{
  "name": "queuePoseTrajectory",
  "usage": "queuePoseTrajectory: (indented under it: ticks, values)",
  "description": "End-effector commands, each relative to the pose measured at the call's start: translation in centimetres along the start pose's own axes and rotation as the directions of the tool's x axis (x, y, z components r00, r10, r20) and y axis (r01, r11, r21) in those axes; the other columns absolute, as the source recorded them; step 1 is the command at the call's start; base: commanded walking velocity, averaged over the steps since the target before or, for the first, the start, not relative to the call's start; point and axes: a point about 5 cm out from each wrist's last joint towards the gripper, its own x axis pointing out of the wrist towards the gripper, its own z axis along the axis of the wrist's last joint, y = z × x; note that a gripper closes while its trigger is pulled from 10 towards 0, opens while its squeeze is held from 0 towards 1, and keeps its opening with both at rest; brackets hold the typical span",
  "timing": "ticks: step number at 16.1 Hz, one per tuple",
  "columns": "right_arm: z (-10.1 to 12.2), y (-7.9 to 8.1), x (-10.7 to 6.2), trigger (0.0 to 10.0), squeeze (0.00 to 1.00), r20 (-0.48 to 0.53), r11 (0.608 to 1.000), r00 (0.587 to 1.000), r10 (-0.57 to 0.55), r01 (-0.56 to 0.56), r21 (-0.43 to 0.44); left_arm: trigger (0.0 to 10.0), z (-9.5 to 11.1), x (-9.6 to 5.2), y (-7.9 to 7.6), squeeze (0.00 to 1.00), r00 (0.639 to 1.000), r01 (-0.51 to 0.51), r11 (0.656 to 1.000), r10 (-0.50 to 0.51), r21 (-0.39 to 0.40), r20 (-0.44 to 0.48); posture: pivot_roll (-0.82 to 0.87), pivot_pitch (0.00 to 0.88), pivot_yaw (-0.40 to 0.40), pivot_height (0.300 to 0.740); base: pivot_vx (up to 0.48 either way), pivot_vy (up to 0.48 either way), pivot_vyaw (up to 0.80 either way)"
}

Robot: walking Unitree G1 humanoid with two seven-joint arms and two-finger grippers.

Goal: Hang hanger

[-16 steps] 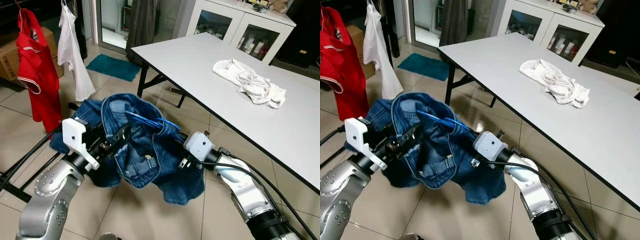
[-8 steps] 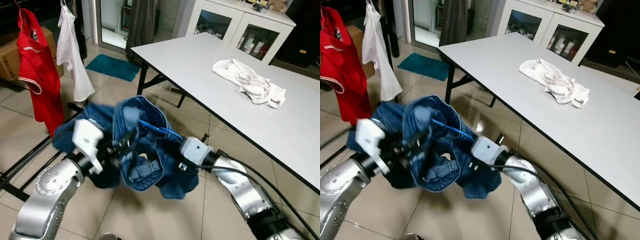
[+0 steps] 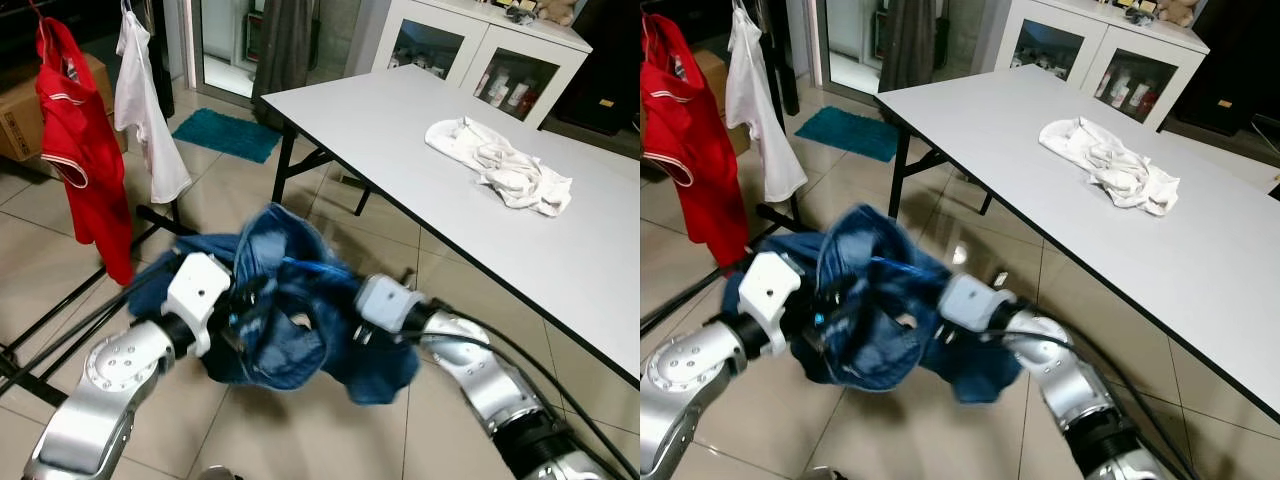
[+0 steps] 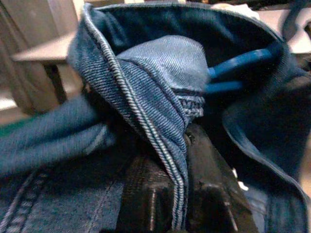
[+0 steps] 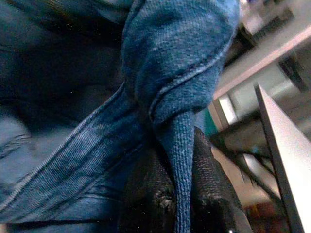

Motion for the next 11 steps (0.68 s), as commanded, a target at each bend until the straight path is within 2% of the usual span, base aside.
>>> queuePoseTrajectory:
  ticks: [1, 3, 4, 5, 6, 7, 8, 10, 11]
  values:
    - [0.8, 0.4, 0.0, 0.0, 0.0, 0.05, 0.998, 0.998, 0.045, -0.043, -0.047, 0.0, 0.9, 0.6, -0.3, 0.0, 0.999, 0.002, 0.999, -0.004, 0.048, 0.054, 0.25, 0.052, -0.154, 0.74, 0.0, 0.0, 0.0]
    - [0.9, 1.1, 0.2, 0.0, 0.0, 0.051, 0.995, 0.995, 0.081, -0.077, -0.069, 0.0, 1.8, 1.0, -0.9, 0.0, 0.994, 0.031, 0.995, -0.041, 0.094, 0.101, 0.25, 0.052, -0.154, 0.74, 0.0, 0.0, 0.0]
    - [0.9, 1.0, 0.3, 0.0, 0.0, 0.05, 0.995, 0.996, 0.079, -0.076, -0.063, 0.0, 1.3, 1.1, -1.4, 0.0, 0.995, 0.074, 0.989, -0.081, 0.124, 0.053, 0.25, 0.052, -0.154, 0.74, 0.0, 0.0, 0.0]
    - [0.9, 0.9, 0.3, 0.0, 0.0, 0.047, 0.996, 0.996, 0.074, -0.072, -0.057, 5.9, 0.8, 1.0, -1.6, 0.0, 0.996, 0.09, 0.984, -0.092, 0.156, 0.006, 0.25, 0.052, -0.153, 0.74, 0.0, 0.0, 0.0]
    - [0.6, 0.5, 0.2, 0.0, 0.0, 0.038, 0.997, 0.997, 0.063, -0.061, -0.049, 10.0, 0.3, 0.7, -1.8, 0.0, 0.992, 0.123, 0.98, -0.121, 0.158, -0.024, 0.25, 0.053, -0.154, 0.74, 0.0, 0.0, 0.0]
    - [0.3, 0.2, 0.1, 0.0, 0.0, 0.021, 0.998, 0.999, 0.05, -0.049, -0.042, 10.0, 0.2, 0.4, -1.7, 0.0, 0.993, 0.121, 0.983, -0.119, 0.135, -0.022, 0.25, 0.053, -0.154, 0.74, 0.0, 0.0, 0.0]
    - [0.0, -0.1, 0.0, 0.0, 0.0, 0.005, 0.998, 0.999, 0.04, -0.04, -0.041, 10.0, 0.5, 0.1, -1.2, 1.0, 0.996, 0.088, 0.991, -0.088, 0.104, -0.001, 0.25, 0.054, -0.155, 0.74, 0.0, 0.0, 0.0]
    - [-0.5, -0.4, -0.2, 0.0, 0.0, -0.015, 0.999, 1.0, 0.025, -0.026, -0.025, 10.0, 1.1, -0.4, -1.0, 1.0, 0.994, 0.105, 0.983, -0.109, 0.152, 0.016, 0.26, 0.056, -0.158, 0.74, 0.0, 0.0, 0.0]
    - [-0.8, -0.7, -0.2, 0.0, 0.0, -0.028, 1.0, 1.0, 0.009, -0.009, 0.009, 10.0, 1.7, -0.7, -0.5, 1.0, 0.995, 0.075, 0.983, -0.084, 0.17, 0.049, 0.26, 0.056, -0.159, 0.74, 0.0, 0.0, 0.0]
